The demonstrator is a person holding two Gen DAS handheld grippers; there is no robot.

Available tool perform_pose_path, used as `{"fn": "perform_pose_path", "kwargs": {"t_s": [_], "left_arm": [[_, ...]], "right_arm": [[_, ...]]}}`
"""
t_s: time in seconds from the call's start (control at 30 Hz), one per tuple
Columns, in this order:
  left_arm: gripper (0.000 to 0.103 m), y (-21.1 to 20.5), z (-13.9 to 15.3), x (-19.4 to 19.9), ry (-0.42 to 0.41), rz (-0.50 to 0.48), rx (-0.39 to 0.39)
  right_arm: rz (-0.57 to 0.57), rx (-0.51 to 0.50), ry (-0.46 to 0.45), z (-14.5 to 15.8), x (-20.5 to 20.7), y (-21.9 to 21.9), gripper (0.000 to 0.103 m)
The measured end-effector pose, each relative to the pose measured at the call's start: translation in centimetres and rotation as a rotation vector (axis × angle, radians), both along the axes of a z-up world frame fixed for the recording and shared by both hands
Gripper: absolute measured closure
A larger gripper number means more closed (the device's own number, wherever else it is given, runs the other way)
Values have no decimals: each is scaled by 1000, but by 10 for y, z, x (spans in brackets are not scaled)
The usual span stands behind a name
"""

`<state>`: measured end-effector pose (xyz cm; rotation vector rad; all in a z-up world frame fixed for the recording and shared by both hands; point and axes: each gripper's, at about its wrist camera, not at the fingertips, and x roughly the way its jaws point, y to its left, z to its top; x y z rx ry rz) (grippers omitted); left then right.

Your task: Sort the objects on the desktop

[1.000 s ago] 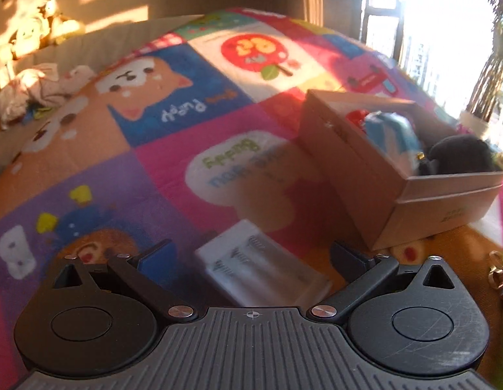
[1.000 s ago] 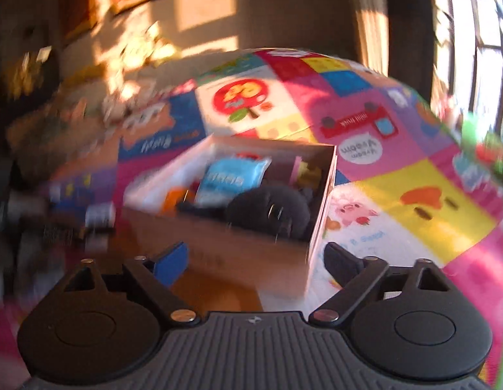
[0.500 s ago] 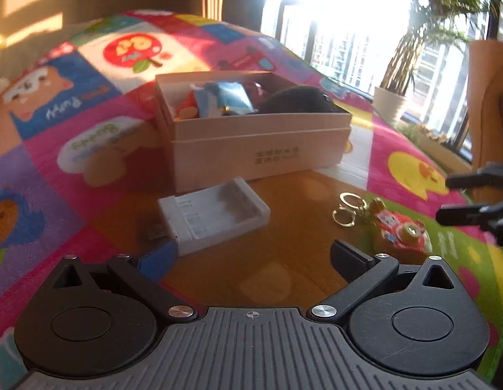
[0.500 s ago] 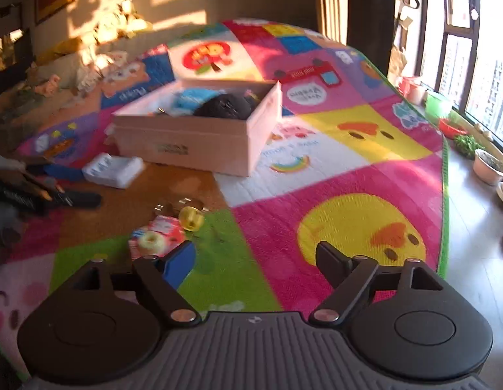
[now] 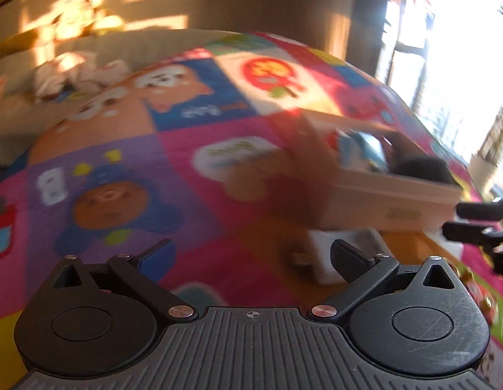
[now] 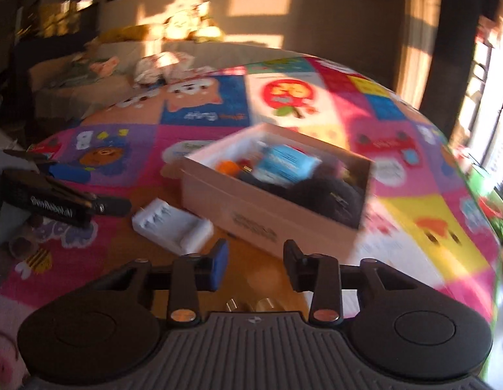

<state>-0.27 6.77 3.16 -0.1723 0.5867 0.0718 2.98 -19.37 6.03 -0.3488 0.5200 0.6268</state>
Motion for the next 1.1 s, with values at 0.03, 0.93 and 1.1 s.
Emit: {"fn": "perform_pose_path", "kwargs": {"t_s": [0.03, 0.93, 1.1], "left_arm": [[0, 6, 1, -1, -3, 8, -13], [0, 21, -6, -22, -19, 63, -65], [0, 28, -13, -22, -14, 50, -121]], "right_arm": [[11, -20, -5, -2, 6, 12, 69], [60, 89, 202, 14, 29, -10, 76], [37, 56, 260, -16, 60, 7, 76]]}}
